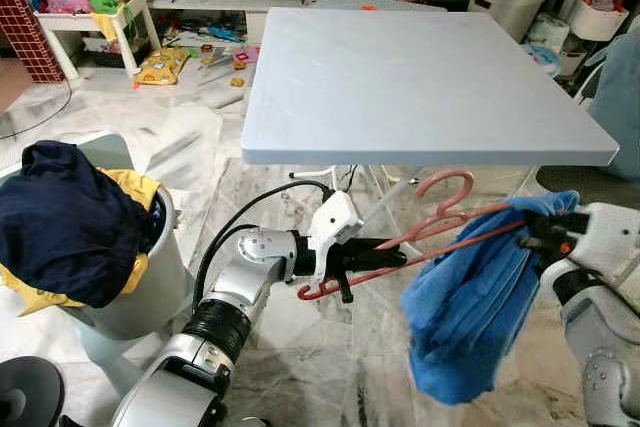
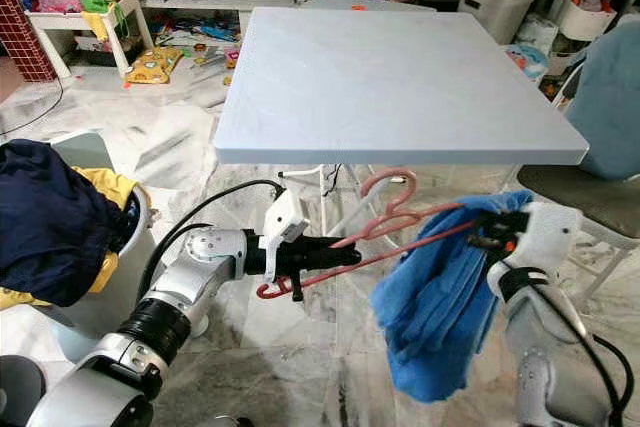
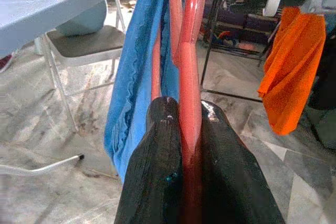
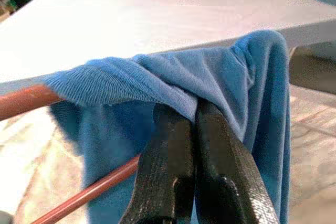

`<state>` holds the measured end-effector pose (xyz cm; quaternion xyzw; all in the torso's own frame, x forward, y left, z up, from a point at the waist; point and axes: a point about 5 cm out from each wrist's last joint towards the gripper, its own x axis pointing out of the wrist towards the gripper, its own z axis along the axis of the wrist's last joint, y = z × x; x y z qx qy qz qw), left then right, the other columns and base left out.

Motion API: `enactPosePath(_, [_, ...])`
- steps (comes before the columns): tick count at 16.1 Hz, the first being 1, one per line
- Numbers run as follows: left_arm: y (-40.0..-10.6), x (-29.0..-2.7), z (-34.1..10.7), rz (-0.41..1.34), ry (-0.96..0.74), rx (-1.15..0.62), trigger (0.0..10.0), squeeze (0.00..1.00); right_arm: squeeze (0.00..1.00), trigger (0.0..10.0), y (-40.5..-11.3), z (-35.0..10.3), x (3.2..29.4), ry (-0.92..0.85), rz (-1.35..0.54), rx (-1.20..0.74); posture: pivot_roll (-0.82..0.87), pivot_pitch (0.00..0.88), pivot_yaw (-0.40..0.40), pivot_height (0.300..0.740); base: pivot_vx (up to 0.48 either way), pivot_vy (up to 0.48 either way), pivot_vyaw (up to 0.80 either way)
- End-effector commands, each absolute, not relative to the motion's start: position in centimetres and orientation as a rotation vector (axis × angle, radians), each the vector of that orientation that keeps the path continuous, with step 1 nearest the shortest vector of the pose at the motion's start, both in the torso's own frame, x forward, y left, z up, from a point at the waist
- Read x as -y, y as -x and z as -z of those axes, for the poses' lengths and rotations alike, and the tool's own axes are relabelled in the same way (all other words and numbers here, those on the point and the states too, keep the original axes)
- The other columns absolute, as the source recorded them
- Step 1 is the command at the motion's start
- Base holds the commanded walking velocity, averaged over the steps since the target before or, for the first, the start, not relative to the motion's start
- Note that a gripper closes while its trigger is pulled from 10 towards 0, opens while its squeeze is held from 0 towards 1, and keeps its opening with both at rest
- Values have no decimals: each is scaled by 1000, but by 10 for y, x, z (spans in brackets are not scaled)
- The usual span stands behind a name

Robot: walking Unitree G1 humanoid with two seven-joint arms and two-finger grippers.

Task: Hang hanger

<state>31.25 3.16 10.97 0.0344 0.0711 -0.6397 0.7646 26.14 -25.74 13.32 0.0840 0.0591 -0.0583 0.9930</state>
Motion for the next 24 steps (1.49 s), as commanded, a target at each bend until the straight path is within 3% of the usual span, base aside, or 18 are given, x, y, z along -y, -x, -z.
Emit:
enactPosePath(1, [-316,-31,-116,1389,-105,-126,0,0,0,10000,-263,-139,262,-174,146,-102,-59,0,-26,740,0,0,0])
enactPosePath(7, [-307,-43,-109,1439,-166,-150,0,0,0,10000,-273,-167,279,-142,303,99,-50,0,-29,740,0,0,0])
enactPosePath(9, [-302,-52,-107,1459,-187,-161,0,0,0,10000,-272,-164,283,-46,345,51,-47,0,-30,740,0,0,0])
enactPosePath(13, [-298,-68,-103,1440,-234,-192,39,0,0,10000,-266,-158,296,-157,384,62,-34,0,-27,740,0,0,0])
enactPosePath(15, [-300,-69,-102,1425,-234,-194,0,0,0,10000,-266,-156,292,-14,357,27,-40,0,-25,740,0,0,0])
enactPosePath(16, [-301,-68,-105,1425,-224,-191,0,0,0,10000,-265,-151,294,51,378,4,-41,0,-27,740,0,0,0])
enactPosePath(20, [-308,-72,-127,1402,-68,-144,0,0,0,10000,-258,-133,305,32,467,-85,-35,0,-26,740,0,0,0])
enactPosePath(24, [-293,-82,-126,1534,129,-345,0,0,0,10000,-255,-118,310,-4,558,-142,-24,0,-36,740,0,0,0])
